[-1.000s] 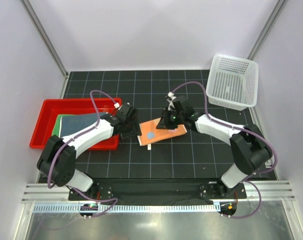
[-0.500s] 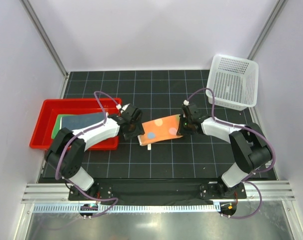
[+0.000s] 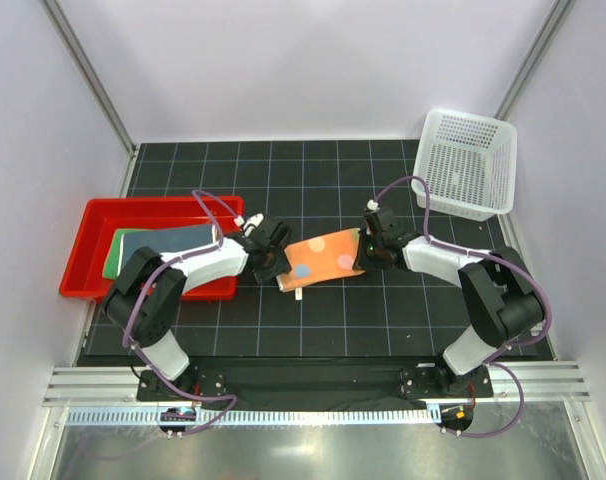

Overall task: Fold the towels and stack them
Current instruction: Neatly place the folded towel into the bin

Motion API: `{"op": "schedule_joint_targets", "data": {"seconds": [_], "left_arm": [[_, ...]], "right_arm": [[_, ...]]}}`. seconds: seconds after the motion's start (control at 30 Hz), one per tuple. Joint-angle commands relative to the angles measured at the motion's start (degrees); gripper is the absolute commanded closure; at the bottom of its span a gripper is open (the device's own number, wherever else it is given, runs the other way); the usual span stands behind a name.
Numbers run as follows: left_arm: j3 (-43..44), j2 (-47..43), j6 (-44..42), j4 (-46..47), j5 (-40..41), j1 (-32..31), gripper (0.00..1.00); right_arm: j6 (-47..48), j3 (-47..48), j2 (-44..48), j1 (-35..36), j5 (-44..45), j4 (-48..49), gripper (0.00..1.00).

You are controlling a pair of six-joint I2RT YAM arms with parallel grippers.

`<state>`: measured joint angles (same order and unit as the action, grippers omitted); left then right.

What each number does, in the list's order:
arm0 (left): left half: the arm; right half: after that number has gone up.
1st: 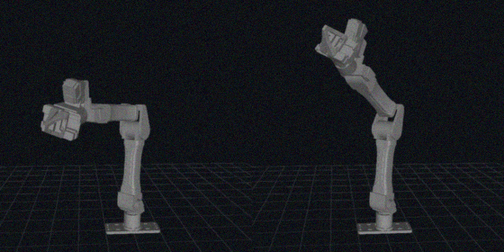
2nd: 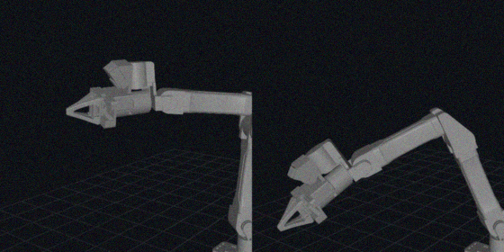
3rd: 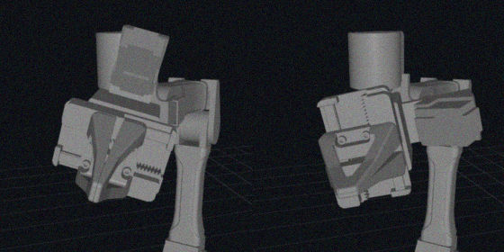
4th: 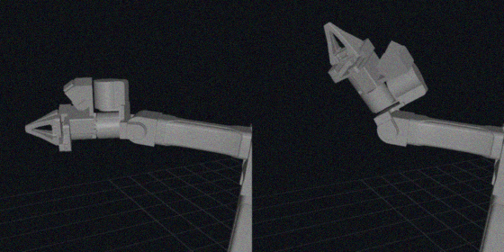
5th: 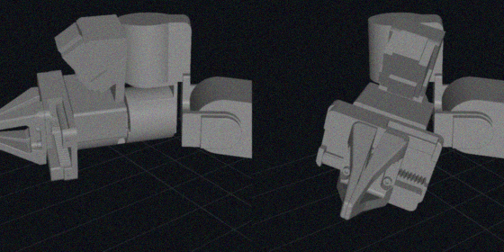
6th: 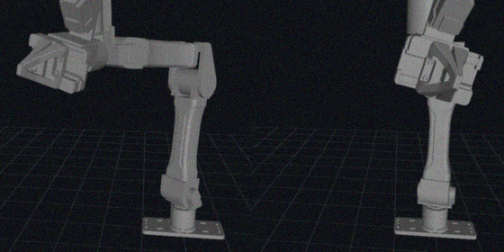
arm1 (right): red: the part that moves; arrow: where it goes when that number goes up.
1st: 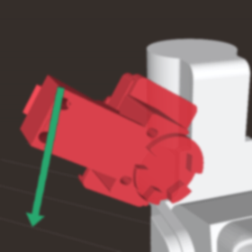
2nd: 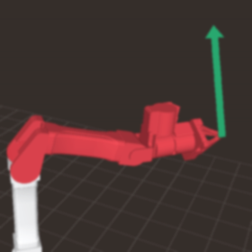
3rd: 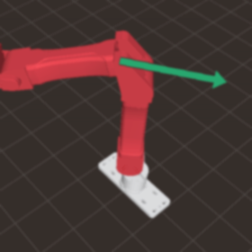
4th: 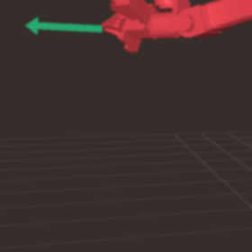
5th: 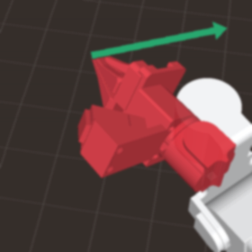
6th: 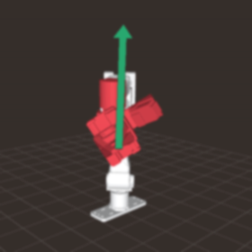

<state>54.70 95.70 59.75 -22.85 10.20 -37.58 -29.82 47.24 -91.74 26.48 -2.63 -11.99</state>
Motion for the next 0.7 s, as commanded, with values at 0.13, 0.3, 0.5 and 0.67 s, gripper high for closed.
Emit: {"op": "schedule_joint_targets", "data": {"seconds": [0.13,0.3,0.5,0.67], "left_arm": [[-0.29,3.7,3.8,3.08,1.84,-1.7,0.62],[-0.38,4.41,4.33,2.81,2.2,-2.23,0.8],[4.79,3.97,0.2,-4.11,4.22,-2.23,1.0],[11.39,4.23,-6.64,-12.99,5.88,-2.23,1.0]], "right_arm": [[0.91,-1.45,1.3,0.24,2.28,0.74,0.83],[0.73,-1.72,2.27,0.15,2.11,0.65,0.83],[0.47,-0.49,5.52,0.15,-0.61,-0.92,0.75],[0.29,1.62,10.26,0.24,-1.93,-3.65,0.47]]}}
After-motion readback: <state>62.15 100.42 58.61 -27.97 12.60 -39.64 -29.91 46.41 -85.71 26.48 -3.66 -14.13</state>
